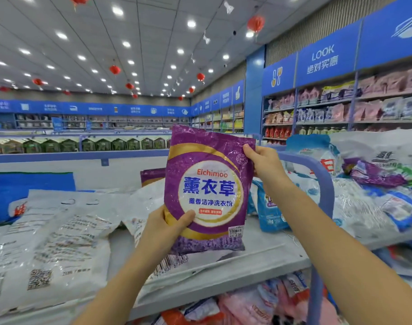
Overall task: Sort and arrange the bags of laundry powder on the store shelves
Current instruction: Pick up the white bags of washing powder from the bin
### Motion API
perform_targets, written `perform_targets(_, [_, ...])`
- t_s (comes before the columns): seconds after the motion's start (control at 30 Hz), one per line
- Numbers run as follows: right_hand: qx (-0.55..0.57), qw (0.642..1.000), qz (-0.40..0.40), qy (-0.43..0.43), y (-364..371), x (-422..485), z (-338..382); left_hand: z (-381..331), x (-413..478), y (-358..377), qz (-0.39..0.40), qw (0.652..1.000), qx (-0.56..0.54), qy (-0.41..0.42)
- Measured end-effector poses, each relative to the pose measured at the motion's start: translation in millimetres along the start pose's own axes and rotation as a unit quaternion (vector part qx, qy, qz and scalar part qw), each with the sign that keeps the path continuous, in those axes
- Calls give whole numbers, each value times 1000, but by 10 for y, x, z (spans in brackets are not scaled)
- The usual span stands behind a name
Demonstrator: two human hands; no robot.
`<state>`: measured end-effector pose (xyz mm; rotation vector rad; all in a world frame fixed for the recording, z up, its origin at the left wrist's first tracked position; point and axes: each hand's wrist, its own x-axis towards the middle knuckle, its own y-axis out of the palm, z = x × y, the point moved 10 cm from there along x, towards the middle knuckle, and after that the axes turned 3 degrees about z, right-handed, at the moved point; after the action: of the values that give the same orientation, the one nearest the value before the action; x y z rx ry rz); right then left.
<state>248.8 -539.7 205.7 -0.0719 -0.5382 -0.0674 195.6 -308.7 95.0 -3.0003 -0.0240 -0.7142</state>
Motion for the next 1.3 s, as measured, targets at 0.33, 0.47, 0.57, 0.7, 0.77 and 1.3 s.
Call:
perform_targets(0.33, [-6, 975, 126, 183, 112, 72, -1198, 471, 723, 270, -56, 986, -126, -95])
perform_targets(0.47, [-54, 989, 44, 130, -40, 265, -1394, 770, 985, 495, -24, 974, -151, -166])
perform_targets(0.57, [-98, 989, -1, 114, -161, 402, -1562, 993, 1114, 623, -17, 962, -121, -244])
perform_targets(0.7, [-146, 979, 1, 142, -231, 586, -1889, 1226, 1276, 770, -42, 944, -123, -303])
perform_targets(0.77, [-160, 976, 4, 148, -234, 663, -2019, 1306, 1354, 820, -70, 939, -127, -310])
perform_targets(1.3, [-78, 980, -39, 178, -95, 790, -2414, 1560, 1263, 871, -337, 910, -38, -239])
